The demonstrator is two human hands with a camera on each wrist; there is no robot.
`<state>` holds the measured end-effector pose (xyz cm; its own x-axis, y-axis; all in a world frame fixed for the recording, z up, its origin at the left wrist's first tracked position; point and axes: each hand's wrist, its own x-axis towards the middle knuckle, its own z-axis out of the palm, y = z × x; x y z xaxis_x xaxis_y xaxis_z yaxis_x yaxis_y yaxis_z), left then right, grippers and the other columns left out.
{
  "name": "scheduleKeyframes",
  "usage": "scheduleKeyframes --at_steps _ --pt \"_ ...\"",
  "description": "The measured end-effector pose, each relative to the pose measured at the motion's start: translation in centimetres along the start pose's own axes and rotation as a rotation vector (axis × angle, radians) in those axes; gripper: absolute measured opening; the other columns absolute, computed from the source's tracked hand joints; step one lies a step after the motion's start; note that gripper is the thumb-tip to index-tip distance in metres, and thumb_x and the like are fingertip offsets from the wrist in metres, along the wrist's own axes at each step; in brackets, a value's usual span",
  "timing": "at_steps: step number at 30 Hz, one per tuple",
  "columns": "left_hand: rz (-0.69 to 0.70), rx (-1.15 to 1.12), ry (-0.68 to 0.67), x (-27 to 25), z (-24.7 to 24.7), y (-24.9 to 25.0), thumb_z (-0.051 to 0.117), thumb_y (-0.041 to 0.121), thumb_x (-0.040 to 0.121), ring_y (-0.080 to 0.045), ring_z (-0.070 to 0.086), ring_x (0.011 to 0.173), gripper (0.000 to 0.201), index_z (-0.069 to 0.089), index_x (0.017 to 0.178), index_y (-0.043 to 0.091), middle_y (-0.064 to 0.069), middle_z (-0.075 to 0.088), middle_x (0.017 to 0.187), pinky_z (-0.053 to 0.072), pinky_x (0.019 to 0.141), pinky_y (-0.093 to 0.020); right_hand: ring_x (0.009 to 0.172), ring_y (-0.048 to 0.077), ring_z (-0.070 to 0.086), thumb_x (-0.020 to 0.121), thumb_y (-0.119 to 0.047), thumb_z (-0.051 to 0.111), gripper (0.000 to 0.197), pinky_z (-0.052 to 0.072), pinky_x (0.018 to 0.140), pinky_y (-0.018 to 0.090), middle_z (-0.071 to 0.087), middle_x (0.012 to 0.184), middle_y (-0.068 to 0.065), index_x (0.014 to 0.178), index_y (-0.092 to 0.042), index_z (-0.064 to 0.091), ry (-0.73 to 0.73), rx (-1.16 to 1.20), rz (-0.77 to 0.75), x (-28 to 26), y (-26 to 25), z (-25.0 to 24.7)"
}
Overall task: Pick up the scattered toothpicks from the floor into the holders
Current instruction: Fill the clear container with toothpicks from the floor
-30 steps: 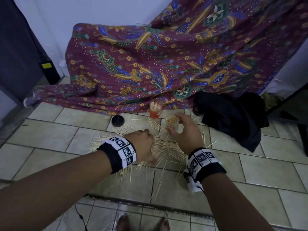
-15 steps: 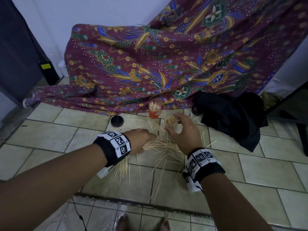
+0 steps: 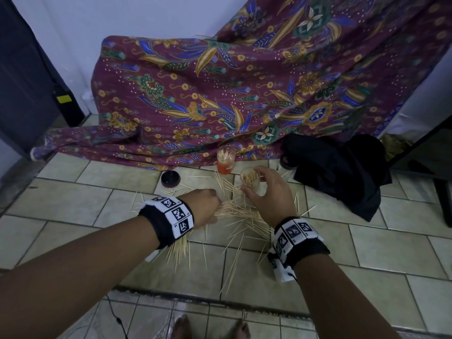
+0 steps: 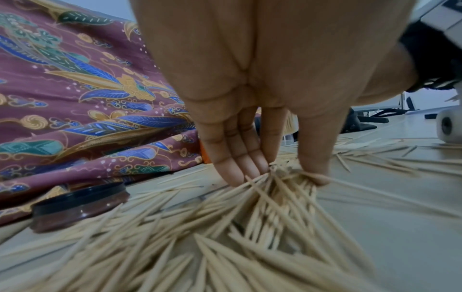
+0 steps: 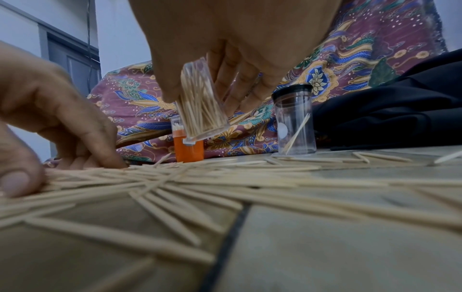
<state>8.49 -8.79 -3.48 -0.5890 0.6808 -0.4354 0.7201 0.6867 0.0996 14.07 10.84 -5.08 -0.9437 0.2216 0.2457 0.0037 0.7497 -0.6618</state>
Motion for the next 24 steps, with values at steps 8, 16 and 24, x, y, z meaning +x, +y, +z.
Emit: scheduleKeyframes --at_steps 8,16,24 --pt "0.011 0.064 0.036 0.5 -0.3 0.0 0.051 0.019 0.095 -0.035 0.06 0.098 0.025 0.063 0.117 0.019 -0.011 0.059 0.107 0.049 0.08 -0.037 0.105 0.012 0.058 0.082 -0.036 0.076 0.049 0.05 0.089 0.035 0.061 0.118 -0.004 0.124 -0.019 0.057 0.012 -0.001 0.012 0.0 -0.2 -0.2" --pt "-0.036 -0.158 0.042 0.6 -2.2 -1.0 0.055 0.026 0.096 -0.026 0.058 0.096 0.019 0.068 0.11 0.025 -0.003 0.06 0.097 0.041 0.076 -0.026 0.106 0.011 0.058 0.083 -0.038 0.075 0.05 0.049 0.089 0.032 0.06 0.121 -0.005 0.126 -0.019 0.056 0.001 -0.01 0.021 -0.1 -0.3 -0.3" --pt "0.026 -0.153 -0.008 0.6 -5.2 -2.4 0.059 0.031 0.094 -0.014 0.055 0.064 0.023 0.066 0.08 0.014 0.004 0.06 0.07 0.043 0.062 -0.027 0.107 0.012 0.058 0.083 -0.037 0.075 0.051 0.049 0.091 0.033 0.061 0.12 -0.004 0.126 -0.019 0.056 -0.008 0.005 0.027 0.0 -0.2 -0.4"
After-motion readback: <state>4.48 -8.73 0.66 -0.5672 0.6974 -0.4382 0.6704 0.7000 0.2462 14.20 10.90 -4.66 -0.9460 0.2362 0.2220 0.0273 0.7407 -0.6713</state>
